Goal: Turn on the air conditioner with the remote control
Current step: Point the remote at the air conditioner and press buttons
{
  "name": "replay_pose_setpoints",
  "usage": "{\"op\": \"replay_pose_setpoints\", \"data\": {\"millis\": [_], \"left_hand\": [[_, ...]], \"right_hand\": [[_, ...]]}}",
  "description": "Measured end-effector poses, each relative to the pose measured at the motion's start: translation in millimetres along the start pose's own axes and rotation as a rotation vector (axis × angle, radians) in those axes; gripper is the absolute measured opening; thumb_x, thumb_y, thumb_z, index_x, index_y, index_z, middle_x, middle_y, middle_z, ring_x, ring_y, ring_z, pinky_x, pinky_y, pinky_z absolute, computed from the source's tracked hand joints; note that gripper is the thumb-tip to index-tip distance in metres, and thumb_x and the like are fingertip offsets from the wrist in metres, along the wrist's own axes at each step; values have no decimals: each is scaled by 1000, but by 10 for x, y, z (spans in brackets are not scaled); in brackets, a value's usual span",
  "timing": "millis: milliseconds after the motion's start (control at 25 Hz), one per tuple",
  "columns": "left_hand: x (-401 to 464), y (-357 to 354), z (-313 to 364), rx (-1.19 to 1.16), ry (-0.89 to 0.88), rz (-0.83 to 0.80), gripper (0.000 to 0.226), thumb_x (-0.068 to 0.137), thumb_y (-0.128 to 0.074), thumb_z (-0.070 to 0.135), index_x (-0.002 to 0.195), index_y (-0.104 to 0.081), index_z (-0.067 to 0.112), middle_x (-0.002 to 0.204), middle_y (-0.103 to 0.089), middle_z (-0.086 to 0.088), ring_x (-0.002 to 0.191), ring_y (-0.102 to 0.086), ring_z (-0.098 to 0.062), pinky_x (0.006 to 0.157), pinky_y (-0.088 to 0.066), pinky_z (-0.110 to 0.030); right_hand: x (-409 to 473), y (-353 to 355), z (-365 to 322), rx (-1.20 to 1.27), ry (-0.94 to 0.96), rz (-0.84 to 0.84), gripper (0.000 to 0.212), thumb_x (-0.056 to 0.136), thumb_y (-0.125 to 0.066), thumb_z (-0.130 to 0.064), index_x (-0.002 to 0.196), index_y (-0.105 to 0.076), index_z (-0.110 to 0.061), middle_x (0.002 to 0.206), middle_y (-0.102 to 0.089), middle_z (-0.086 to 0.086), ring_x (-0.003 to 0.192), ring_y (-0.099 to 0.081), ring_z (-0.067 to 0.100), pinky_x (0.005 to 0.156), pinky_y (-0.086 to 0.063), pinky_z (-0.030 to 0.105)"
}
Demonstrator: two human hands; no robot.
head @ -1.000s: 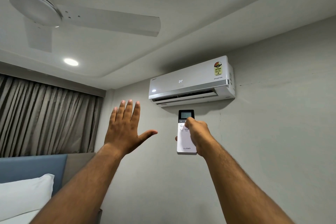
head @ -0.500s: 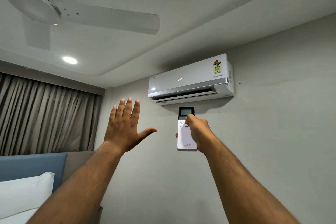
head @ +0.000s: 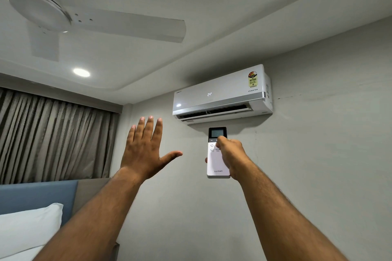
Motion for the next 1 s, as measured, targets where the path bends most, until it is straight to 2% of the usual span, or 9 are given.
{"op": "replay_pose_setpoints", "data": {"millis": [120,240,440,680,840,1000], "left_hand": [[-9,-4,-12,0,3,-1,114,72,-6,93,153,4,14,164,-9,-17,152,-2,-34,121,-4,-49],[-7,4,-22,4,3,3,114,72,-8,92,154,2,13,164,-10,-17,152,-3,-34,121,-4,-49],[-10,13,-27,2,0,9,113,73,-9,92,153,3,13,164,-11,-18,151,-5,-35,121,-5,-50],[-17,20,-9,-2,1,5,114,72,-8,92,154,1,13,164,-10,-17,152,-4,-34,121,-5,-50],[-11,25,8,5,2,1,115,71,-6,93,154,2,13,164,-9,-17,152,-3,-34,121,-4,-49],[-10,21,0,-2,5,-1,115,71,-5,93,153,5,13,164,-7,-17,152,-1,-34,121,-3,-49]], "right_hand": [[-19,-6,-3,0,-2,-7,12,84,-49,-20,93,-49,-13,91,-77,26,50,-72,30,47,-56,32],[-24,-8,-10,2,1,-6,11,84,-48,-19,92,-50,-12,80,-75,22,49,-72,30,47,-56,31],[-20,-6,-12,6,9,-10,11,85,-49,-19,92,-51,-11,73,-73,18,50,-73,30,46,-57,33],[-18,-12,-27,18,23,-15,7,84,-49,-18,88,-51,-12,76,-74,19,52,-73,31,47,-58,35],[-16,-6,-32,15,23,-16,8,84,-48,-19,88,-50,-12,86,-77,26,51,-72,32,48,-58,35],[-15,-3,-41,11,24,-13,8,85,-48,-19,89,-50,-12,82,-75,22,54,-73,32,49,-58,35]]}}
Point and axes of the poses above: each hand's wrist, its own x-axis towards the middle knuckle, its own y-axis out of the back of the hand, z = x × y, the point moved 9 cm from there along x, towards the middle knuckle
